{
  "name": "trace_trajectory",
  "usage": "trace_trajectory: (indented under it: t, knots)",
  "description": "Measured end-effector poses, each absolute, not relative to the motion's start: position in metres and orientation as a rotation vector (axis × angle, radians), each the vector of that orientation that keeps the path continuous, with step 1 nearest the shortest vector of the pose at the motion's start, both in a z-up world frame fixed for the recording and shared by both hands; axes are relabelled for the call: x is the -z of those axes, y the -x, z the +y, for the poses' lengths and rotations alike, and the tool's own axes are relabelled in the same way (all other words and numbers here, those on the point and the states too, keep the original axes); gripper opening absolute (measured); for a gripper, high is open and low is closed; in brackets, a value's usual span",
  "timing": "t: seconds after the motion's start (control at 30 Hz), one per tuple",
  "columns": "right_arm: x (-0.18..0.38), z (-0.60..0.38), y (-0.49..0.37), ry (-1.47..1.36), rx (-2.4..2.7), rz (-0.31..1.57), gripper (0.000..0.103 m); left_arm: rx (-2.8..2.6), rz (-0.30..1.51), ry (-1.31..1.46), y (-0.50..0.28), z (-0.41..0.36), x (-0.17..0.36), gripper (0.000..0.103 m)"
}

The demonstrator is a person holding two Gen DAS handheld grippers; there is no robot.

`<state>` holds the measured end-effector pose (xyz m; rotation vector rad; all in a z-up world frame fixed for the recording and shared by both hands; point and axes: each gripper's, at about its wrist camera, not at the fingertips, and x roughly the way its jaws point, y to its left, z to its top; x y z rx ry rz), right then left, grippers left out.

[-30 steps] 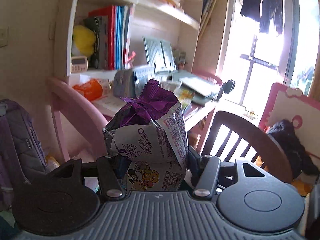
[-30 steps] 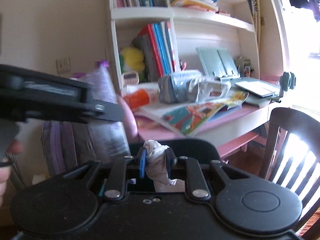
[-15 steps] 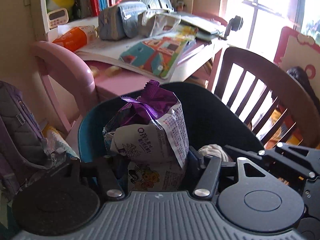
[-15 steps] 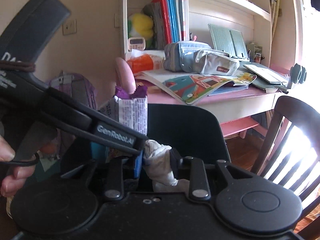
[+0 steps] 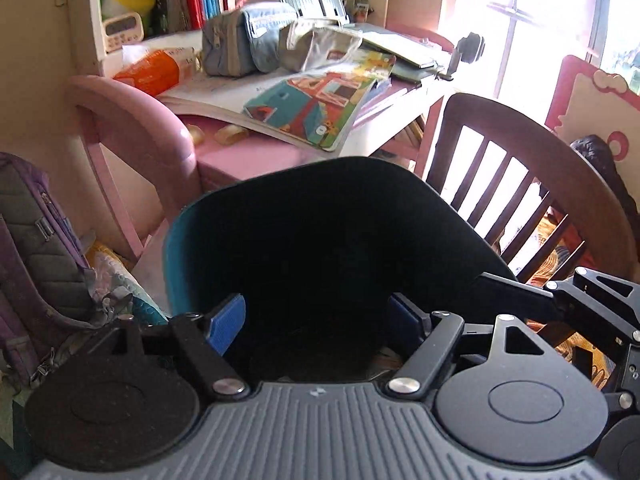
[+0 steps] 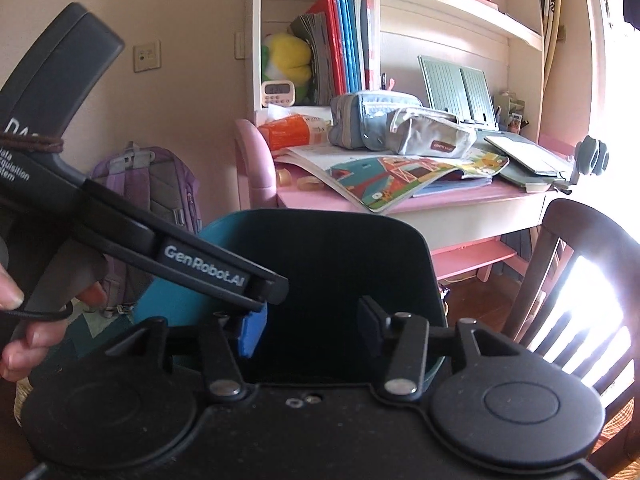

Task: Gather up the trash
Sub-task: 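Open both tools over the green bin to drop the snack bag and tissue, then withdraw both open tools from the bin back toward the trash pile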

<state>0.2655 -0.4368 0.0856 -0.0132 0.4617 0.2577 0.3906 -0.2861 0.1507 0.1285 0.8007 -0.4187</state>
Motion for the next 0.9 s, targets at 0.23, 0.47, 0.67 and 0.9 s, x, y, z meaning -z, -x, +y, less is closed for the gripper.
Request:
trace_trajectory:
  t: [0.23,0.47,0.67,0.9]
  knots:
    - [-0.101,-0.42,-0.242,0.025,-0.276,0.449,0.052,0.407,0.749,-0.121,-0.358,-0.256,-0.17,0.079]
    - [-0.118,-0.391,-0.214,0.047,-0.321,0.432,0.054,0.402,0.7,-0.097,-0.32,-0.216,-0.19,0.079]
    - [-0.125,-0.358,-0.19,0.076,-0.381,0.43,0.055,0.387,0.669,-0.079,-0.286,-0.175,-0.2,0.08]
    - [-0.118,-0.309,-0.17,0.098,-0.482,0.45,0.057,0.345,0.65,-0.061,-0.245,-0.114,-0.194,0.081]
